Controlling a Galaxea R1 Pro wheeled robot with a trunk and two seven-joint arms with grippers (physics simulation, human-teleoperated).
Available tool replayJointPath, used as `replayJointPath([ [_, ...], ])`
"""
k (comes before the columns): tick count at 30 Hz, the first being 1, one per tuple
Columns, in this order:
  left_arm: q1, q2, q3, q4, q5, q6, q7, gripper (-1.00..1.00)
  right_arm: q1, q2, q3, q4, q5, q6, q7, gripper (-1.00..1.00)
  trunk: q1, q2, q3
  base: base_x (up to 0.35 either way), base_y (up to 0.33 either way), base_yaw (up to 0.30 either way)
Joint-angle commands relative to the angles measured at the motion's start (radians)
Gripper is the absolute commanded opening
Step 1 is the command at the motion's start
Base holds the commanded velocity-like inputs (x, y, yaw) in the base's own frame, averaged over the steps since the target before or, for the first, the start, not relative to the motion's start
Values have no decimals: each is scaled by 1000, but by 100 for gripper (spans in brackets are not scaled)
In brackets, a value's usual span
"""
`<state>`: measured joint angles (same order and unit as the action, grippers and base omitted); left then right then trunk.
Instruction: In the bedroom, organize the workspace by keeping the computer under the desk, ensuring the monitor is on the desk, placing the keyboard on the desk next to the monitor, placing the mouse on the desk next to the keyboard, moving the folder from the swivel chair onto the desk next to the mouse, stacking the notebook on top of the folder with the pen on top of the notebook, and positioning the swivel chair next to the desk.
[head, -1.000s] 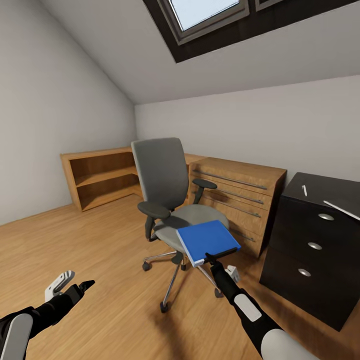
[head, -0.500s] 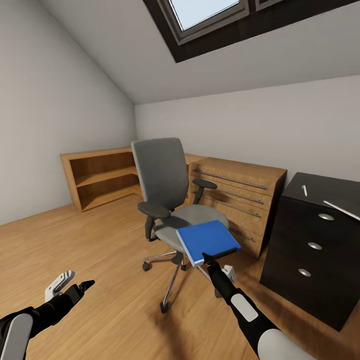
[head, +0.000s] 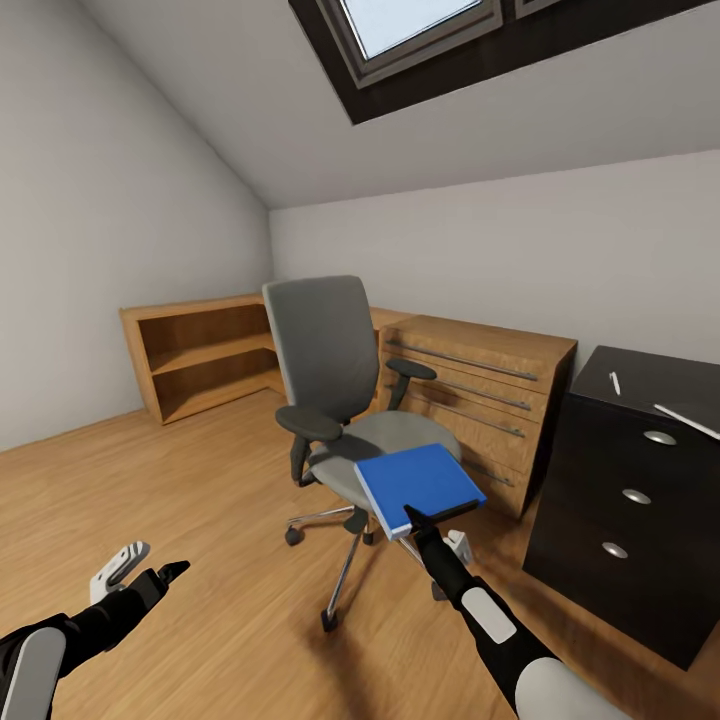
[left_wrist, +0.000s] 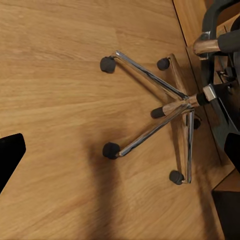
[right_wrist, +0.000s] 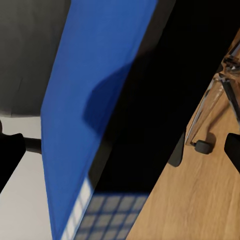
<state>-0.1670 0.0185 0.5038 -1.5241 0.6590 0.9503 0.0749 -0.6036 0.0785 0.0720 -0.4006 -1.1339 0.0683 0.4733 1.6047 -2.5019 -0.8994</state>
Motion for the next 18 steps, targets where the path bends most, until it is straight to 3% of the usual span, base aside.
replayJointPath([
  [1,-1,0,1,0,10,5,8,100,-1,-1,3,0,-10,4,2,100,0,0,-1,0,0,0],
  [18,-1,0,1,4,10,5,8,100,0,-2,2,0,-10,4,1,100,0,0,-1,22,0,0],
])
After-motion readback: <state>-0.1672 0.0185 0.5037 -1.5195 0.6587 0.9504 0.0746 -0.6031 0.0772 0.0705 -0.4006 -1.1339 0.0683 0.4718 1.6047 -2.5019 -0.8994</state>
